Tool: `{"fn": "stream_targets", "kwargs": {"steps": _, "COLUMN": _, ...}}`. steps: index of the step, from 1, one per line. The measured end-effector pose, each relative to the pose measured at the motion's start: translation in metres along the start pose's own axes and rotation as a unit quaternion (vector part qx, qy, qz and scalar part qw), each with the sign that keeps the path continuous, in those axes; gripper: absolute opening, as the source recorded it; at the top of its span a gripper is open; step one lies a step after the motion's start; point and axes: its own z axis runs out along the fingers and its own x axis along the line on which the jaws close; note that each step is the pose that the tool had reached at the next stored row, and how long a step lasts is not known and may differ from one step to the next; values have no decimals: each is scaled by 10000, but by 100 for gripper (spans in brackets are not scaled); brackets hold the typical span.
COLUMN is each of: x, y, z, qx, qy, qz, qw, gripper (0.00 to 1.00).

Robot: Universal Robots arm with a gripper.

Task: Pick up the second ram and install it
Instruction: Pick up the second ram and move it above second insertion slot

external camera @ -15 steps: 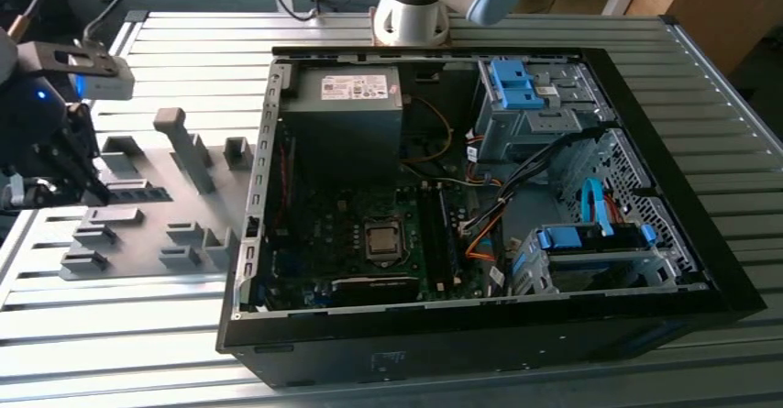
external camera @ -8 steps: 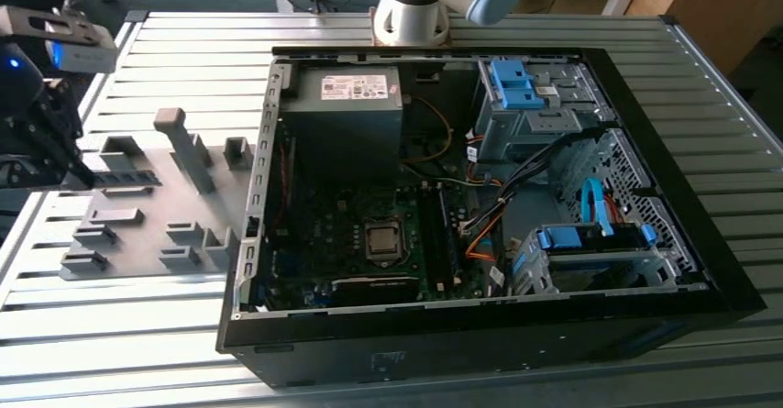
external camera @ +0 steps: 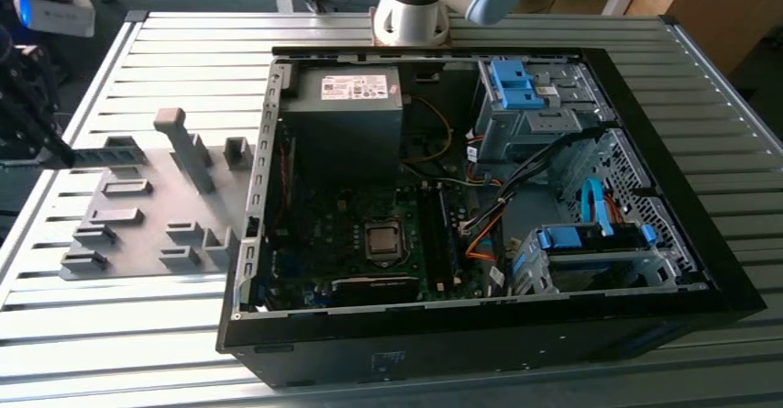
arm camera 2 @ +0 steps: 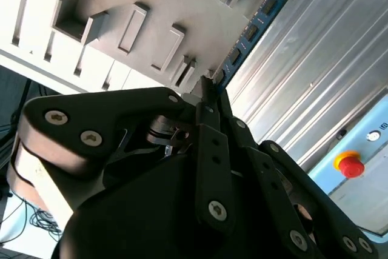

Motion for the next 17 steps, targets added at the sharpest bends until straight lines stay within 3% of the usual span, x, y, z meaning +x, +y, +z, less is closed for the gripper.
{"fn": "stream_targets", "kwargs": {"steps": 17, "x": -25, "y": 1, "z": -762, "qx": 0, "qy": 8, "qz": 1, "qw": 10000, "gripper": 14}}
